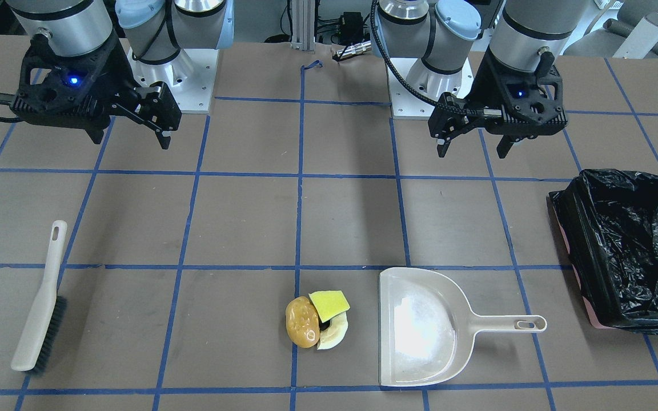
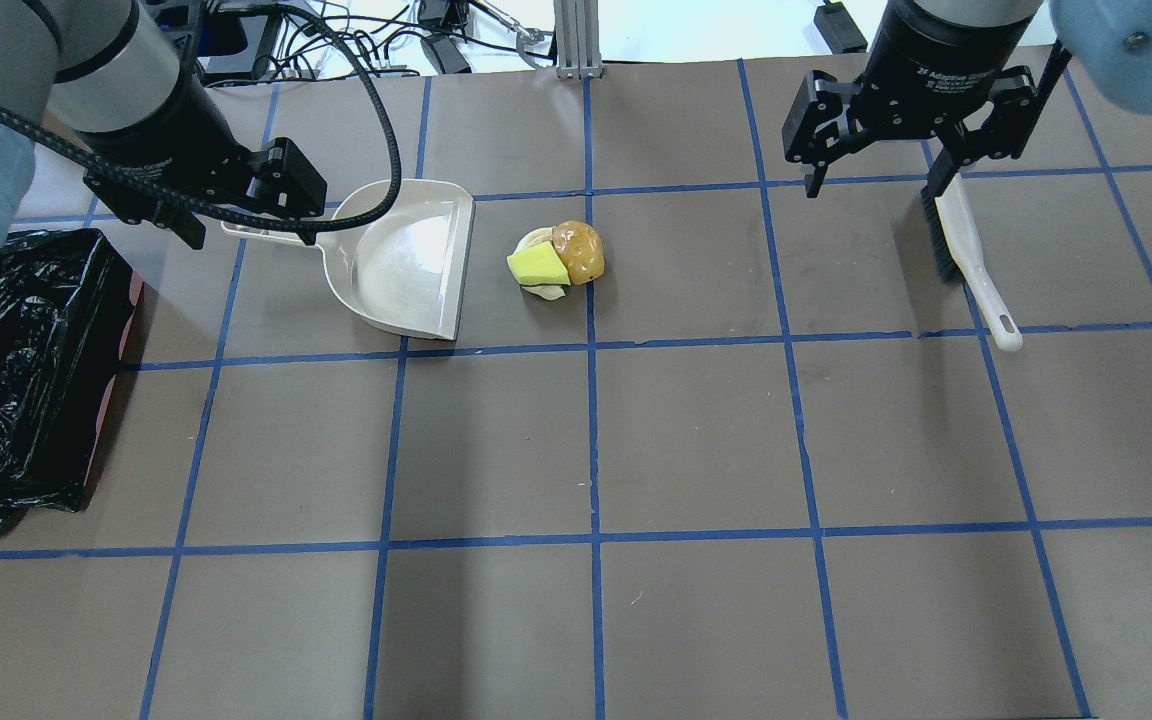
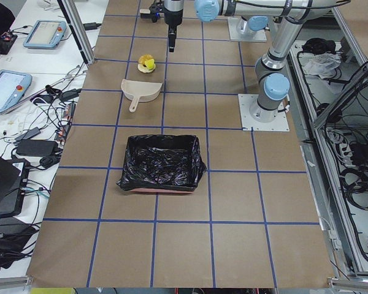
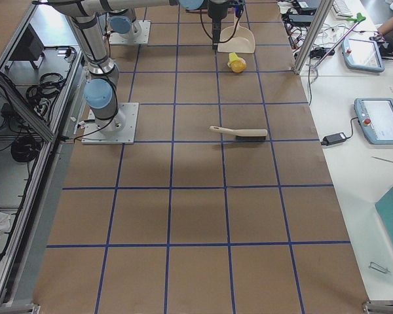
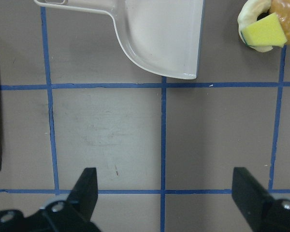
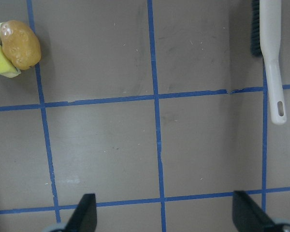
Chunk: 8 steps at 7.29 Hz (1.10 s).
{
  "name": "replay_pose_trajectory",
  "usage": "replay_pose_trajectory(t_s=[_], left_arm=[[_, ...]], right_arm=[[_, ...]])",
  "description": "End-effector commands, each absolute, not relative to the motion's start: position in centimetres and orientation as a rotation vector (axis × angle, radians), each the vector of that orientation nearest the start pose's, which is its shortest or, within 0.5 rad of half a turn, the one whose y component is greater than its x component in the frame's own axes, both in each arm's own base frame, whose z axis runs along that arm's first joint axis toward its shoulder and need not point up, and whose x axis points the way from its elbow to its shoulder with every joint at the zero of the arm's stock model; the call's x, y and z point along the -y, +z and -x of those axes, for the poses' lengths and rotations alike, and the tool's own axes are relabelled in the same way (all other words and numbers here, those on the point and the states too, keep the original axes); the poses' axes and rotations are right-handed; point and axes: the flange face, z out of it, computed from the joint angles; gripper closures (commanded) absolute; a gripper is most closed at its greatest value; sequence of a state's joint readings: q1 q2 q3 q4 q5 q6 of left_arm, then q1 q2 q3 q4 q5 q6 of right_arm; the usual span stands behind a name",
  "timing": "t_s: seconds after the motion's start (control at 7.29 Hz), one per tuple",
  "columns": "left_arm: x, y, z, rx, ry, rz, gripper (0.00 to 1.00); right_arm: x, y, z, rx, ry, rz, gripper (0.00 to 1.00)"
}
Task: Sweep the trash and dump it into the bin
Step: 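Lower the left gripper to the dustpan handle while the right descends to the brush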
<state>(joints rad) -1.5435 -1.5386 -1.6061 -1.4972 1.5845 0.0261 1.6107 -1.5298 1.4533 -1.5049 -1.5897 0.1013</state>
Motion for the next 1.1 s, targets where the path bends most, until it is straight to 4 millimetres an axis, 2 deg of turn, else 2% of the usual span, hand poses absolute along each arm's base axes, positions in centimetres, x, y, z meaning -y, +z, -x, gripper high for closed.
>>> replay_pose_trajectory(t_s=[0.0,0.14,0.27,0.41,0.55,0.69,0.82,0.96], left_arm=[[48.8,49.4,11.8,-3.124,-0.11,0.003,0.0],[48.8,49.4,11.8,-3.124,-0.11,0.003,0.0],[49.3,49.1,11.3,-3.124,-0.105,0.024,0.0],[49.9,48.5,10.8,-3.124,-0.095,0.029,0.0],[50.8,47.6,10.0,-3.122,-0.104,-0.001,0.0],[52.0,46.7,8.9,-3.112,-0.118,-0.082,0.0],[53.4,44.4,7.8,-3.106,-0.054,-0.168,0.0],[54.7,41.4,7.3,-3.1,-0.021,-0.375,0.0]], right_arm=[[50.3,51.8,-14.9,-3.166,-0.005,-0.1,0.0],[50.1,51.9,-15.0,-3.155,-0.001,-0.063,0.0],[50.2,51.6,-14.1,-3.169,0.027,-0.048,0.0],[51.0,51.6,-11.3,-3.168,0.025,-0.094,0.0],[51.9,51.4,-7.1,-3.165,0.03,-0.082,0.0],[52.2,49.9,-2.0,-3.154,0.095,-0.172,0.0],[52.0,46.6,1.9,-3.122,0.149,-0.214,0.0],[52.4,43.5,5.7,-3.131,0.062,-0.269,0.0]])
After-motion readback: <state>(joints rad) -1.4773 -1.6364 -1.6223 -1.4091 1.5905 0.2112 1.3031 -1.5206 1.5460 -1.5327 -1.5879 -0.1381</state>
